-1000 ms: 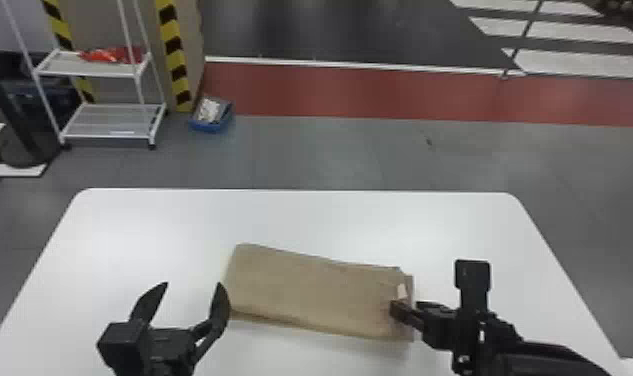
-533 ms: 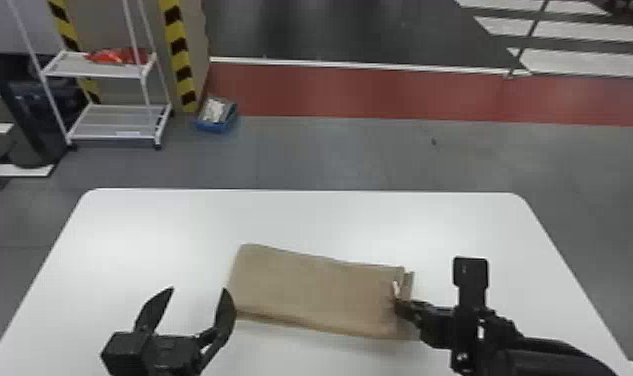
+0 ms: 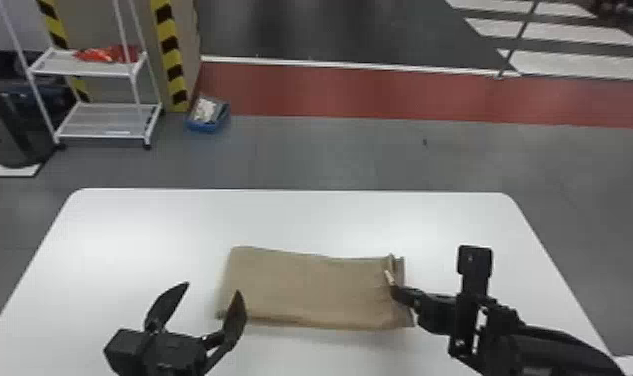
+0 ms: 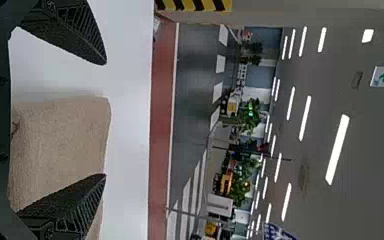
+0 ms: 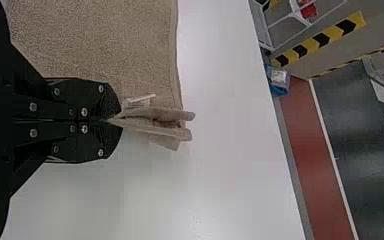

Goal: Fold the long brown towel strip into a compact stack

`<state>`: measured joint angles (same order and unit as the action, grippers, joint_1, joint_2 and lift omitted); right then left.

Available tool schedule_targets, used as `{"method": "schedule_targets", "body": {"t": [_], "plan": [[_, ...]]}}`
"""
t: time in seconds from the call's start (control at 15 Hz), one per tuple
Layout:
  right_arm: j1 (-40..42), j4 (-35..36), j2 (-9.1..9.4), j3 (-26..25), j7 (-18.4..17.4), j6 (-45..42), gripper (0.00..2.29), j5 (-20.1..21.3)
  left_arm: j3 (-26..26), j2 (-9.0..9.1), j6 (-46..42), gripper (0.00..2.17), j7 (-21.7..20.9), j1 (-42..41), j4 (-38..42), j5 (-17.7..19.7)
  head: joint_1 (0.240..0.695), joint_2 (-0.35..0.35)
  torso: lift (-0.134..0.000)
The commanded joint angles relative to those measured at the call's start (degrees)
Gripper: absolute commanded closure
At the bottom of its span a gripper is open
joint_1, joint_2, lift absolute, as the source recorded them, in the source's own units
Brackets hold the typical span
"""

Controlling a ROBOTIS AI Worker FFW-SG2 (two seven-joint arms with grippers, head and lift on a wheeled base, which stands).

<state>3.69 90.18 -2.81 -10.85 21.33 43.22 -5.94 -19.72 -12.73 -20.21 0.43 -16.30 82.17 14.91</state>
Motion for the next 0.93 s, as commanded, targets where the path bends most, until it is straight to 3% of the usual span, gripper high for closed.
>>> {"method": "schedule_targets", "body": {"t": [0.0,0.07,0.2,0.33,0.67,0.87], "plan": [[-0.52,0.17,-0.17,-0.14,0.91,-0.19,1.33,-0.04,-3.31,0.43,2.42,0.09,-2.54,4.88,-3.95,-0.14,0.695,-0.146,0.000],[-0.70,0.35,-0.17,-0.23,1.61,-0.36,1.33,-0.04,-5.06,0.87,3.65,0.13,-3.94,7.42,-6.58,-0.14,0.695,-0.158,0.000],[-0.61,2.19,-0.26,-0.23,2.05,0.16,1.33,-0.48,-7.70,2.10,5.40,0.92,-5.44,10.68,-10.54,-0.84,0.695,-0.187,0.000],[0.09,5.80,-0.35,-0.23,2.49,2.98,1.33,-2.50,-9.19,3.15,5.40,1.31,-5.61,12.96,-13.35,-1.99,0.695,-0.214,0.000],[0.44,14.76,-0.53,-0.14,3.19,12.47,1.33,-7.60,-11.48,5.97,9.80,1.33,-4.03,16.13,-18.45,-7.52,0.695,-0.237,0.000],[-0.52,16.34,-0.44,0.74,2.75,14.58,1.33,-12.08,-12.01,6.49,9.97,1.33,-4.03,16.48,-18.71,-7.79,0.695,-0.232,0.000]]}}
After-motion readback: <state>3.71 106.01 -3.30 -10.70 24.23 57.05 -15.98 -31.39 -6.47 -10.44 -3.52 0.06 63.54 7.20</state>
